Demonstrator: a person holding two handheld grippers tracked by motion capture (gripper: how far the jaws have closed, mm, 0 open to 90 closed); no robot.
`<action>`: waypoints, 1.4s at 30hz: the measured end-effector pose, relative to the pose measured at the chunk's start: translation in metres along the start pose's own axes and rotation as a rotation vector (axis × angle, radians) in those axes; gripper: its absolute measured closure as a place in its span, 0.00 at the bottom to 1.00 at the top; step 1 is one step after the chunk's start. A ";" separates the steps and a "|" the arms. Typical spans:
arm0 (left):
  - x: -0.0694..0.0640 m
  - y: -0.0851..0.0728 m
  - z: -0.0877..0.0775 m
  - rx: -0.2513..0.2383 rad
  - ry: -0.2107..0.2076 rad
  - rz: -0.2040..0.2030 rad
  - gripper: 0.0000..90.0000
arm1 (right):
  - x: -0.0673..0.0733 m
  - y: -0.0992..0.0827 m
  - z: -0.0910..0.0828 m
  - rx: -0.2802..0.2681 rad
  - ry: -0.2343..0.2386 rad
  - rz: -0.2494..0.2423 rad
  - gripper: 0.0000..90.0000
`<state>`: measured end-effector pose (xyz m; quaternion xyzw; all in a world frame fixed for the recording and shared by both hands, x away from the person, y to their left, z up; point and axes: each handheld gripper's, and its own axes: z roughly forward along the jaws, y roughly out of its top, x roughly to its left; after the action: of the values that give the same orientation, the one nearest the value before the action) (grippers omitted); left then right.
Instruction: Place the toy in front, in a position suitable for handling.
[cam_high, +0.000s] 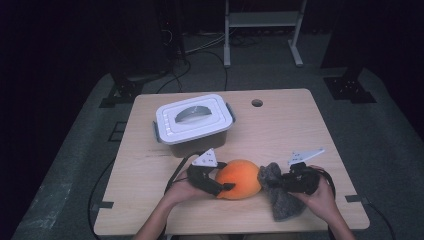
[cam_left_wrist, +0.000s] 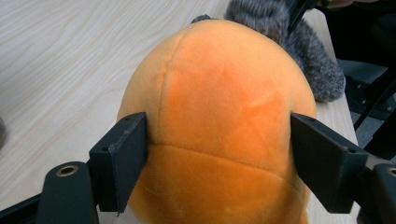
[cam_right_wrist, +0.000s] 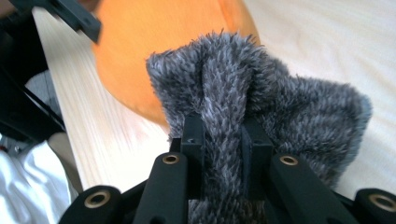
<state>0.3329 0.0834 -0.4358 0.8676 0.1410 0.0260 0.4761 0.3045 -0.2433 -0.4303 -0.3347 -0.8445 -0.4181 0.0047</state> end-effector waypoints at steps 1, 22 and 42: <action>0.000 0.000 0.000 -0.003 -0.001 -0.001 0.25 | 0.002 0.001 -0.002 -0.014 0.003 -0.002 0.83; -0.017 0.009 0.009 0.019 0.021 0.100 0.23 | 0.020 0.021 -0.010 -0.107 0.034 -0.059 0.82; -0.026 0.019 0.012 0.009 0.020 0.122 0.20 | 0.026 0.020 -0.015 -0.067 0.030 -0.082 0.82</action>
<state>0.3145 0.0571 -0.4237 0.8764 0.0926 0.0631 0.4683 0.2921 -0.2304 -0.3989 -0.2936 -0.8429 -0.4507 -0.0111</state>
